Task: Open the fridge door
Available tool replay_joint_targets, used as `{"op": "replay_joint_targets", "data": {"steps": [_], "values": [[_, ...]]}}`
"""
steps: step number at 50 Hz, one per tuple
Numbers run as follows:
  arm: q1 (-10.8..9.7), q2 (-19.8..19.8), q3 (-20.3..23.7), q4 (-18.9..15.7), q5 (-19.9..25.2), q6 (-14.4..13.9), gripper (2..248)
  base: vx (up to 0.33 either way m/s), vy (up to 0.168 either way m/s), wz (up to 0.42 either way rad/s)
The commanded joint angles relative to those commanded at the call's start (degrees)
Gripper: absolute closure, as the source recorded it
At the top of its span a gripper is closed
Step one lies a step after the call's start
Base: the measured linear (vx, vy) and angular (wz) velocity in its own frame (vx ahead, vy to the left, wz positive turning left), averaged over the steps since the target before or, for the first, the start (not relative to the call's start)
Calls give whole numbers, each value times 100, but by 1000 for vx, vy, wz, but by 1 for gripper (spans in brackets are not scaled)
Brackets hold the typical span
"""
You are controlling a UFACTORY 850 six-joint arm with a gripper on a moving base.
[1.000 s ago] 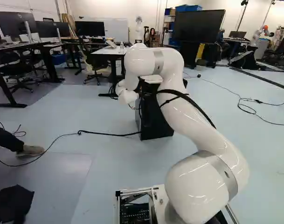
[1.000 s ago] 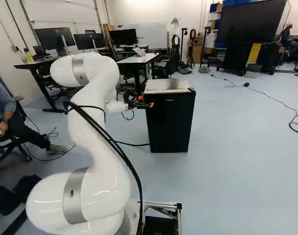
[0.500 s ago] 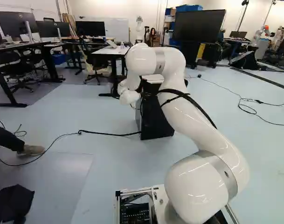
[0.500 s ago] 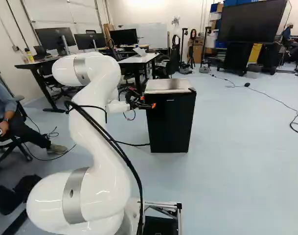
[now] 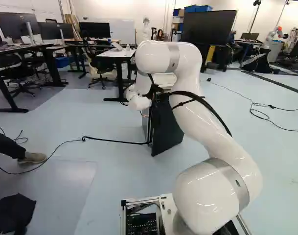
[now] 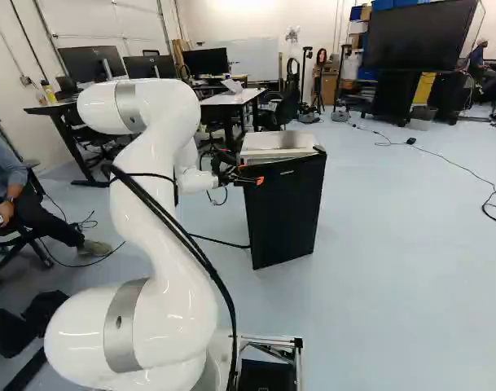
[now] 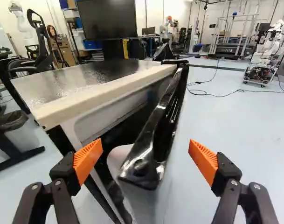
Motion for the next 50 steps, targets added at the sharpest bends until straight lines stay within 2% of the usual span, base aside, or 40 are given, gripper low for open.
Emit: {"op": "replay_joint_targets", "data": {"steps": [50], "values": [[0,1028,1766,2,52,0,3,0,0,0]]}}
